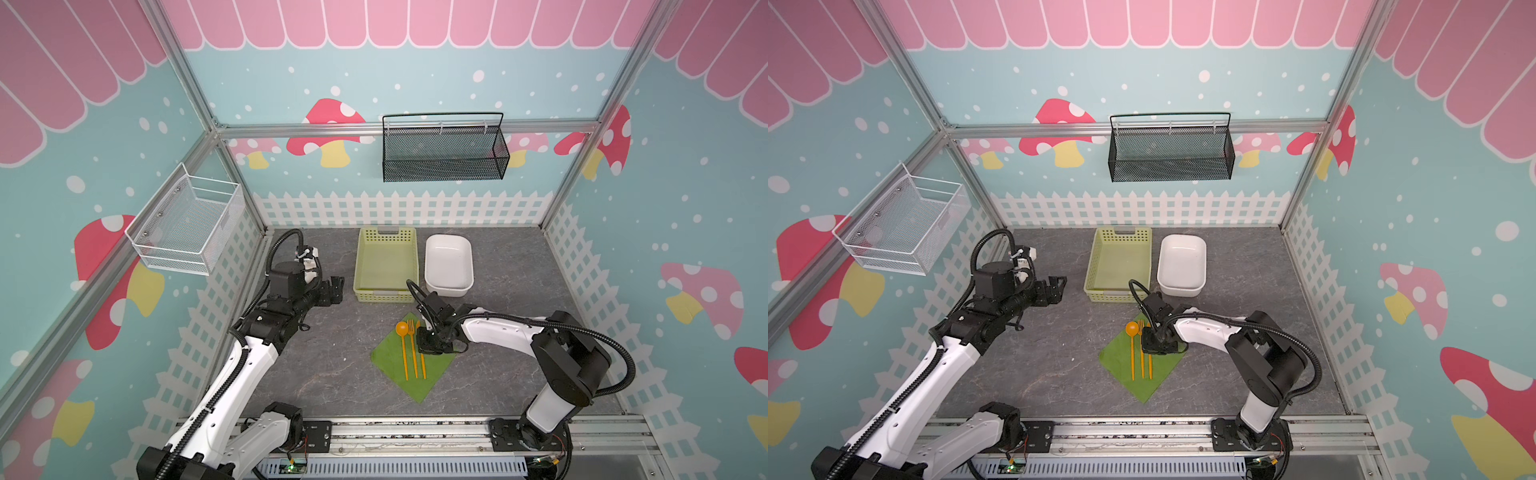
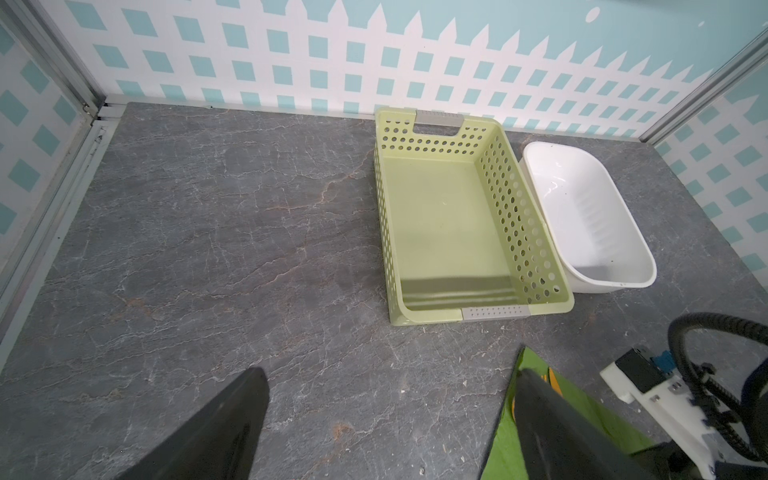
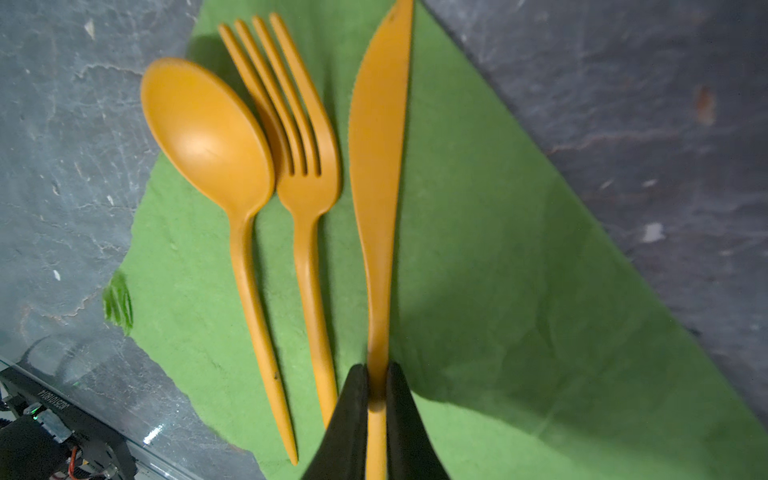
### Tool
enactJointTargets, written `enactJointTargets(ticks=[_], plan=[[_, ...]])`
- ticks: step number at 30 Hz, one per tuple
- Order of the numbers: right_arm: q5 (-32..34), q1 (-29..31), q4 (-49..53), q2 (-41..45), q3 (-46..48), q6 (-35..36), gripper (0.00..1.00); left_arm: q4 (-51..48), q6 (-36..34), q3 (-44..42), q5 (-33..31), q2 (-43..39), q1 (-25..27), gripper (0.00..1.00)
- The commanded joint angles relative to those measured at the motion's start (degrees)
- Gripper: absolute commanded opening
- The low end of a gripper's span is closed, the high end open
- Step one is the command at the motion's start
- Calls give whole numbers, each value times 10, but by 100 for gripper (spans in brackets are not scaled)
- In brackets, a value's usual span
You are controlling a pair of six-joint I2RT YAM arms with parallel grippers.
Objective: Place the utensils on the paper napkin and roll it up
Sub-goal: 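Lower the knife onto the napkin beside the fork with the right gripper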
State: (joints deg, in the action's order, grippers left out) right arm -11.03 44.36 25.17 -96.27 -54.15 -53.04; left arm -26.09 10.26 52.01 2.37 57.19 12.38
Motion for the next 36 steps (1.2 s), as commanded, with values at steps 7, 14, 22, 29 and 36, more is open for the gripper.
enactJointTargets(ticks=[7,14,22,29,36], plan=[[13,5,-4,-15,-11,-15,12,-6,-1,-3,-1,-8,-3,94],[11,5,-6,-21,-9,-15,12,-6,-1,-4,-1,-7,-3,94],[19,5,-1,-21,-12,-16,14,-6,-1,-3,-1,-6,-3,94],[23,5,5,-27,-18,-16,21,-6,-1,-3,0,-6,-3,94],[28,5,10,-31,-22,-15,20,-6,-1,-3,0,-6,-3,94]])
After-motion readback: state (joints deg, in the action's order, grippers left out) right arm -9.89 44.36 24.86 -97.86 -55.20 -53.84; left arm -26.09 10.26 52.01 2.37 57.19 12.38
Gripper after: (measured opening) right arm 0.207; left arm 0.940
